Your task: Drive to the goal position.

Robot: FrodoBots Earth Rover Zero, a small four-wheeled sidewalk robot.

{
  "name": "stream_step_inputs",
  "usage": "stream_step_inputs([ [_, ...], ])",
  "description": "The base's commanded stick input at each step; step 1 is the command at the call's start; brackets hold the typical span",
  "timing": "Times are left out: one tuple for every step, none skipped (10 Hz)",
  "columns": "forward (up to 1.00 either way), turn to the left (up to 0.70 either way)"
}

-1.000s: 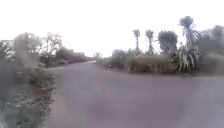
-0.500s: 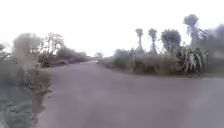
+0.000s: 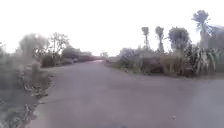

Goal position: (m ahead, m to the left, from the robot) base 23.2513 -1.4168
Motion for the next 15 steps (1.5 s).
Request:
stream_step_inputs([
  [0.70,0.00],
  [0.70,0.00],
  [0.70,0.00],
  [0.70,0.00],
  [0.70,0.00],
  [0.70,0.00],
  [0.70,0.00],
  [0.70,0.00],
  [0.70,0.00],
  [0.70,0.00],
  [0.70,0.00],
  [0.70,0.00],
  [0.70,0.00],
  [0.70,0.00],
  [0.70,0.00],
])
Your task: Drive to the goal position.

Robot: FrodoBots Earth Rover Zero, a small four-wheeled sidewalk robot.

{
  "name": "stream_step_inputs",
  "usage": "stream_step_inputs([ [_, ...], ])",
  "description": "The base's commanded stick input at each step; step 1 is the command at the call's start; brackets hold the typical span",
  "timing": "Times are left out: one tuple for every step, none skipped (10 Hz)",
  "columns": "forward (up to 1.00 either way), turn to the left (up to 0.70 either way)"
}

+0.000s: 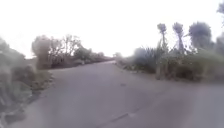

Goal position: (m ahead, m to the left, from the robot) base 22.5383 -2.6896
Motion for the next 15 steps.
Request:
stream_step_inputs([
  [0.70,0.00],
  [0.70,0.00],
  [0.70,0.00],
  [0.70,0.00],
  [0.70,0.00],
  [0.70,0.00],
  [0.70,0.00],
  [0.70,0.00],
  [0.70,0.00],
  [0.70,0.00],
  [0.70,0.00],
  [0.70,0.00],
  [0.70,0.00],
  [0.70,0.00],
  [0.70,0.00],
])
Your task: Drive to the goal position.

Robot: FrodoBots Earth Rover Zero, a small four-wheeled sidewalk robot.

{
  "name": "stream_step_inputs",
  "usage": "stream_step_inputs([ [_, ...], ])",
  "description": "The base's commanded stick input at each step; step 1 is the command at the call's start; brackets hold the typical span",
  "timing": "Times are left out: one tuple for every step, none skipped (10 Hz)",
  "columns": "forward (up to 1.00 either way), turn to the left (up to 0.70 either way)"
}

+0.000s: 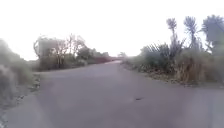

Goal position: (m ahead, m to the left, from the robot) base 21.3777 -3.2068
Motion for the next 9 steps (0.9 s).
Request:
stream_step_inputs([
  [0.70,0.00],
  [0.70,0.00],
  [0.70,0.00],
  [0.70,0.00],
  [0.70,0.00],
  [0.70,0.00],
  [0.70,0.00],
  [0.70,0.00],
  [0.70,0.00],
])
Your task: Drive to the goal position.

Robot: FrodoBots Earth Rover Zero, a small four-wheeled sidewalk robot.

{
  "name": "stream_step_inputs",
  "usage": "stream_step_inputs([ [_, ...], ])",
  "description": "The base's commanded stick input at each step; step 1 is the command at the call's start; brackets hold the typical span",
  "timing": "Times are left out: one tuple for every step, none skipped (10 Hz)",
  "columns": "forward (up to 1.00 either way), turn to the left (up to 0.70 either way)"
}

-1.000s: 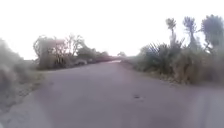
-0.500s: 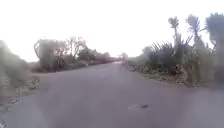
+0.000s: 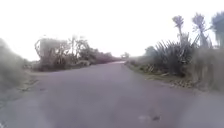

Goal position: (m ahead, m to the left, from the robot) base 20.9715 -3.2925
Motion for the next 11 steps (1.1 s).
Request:
stream_step_inputs([
  [0.70,0.00],
  [0.70,0.00],
  [0.70,0.00],
  [0.70,0.00],
  [0.70,0.00],
  [0.70,-0.08],
  [0.70,-0.21],
  [0.70,-0.33],
  [0.70,-0.26],
  [0.70,-0.15],
  [0.70,-0.03],
])
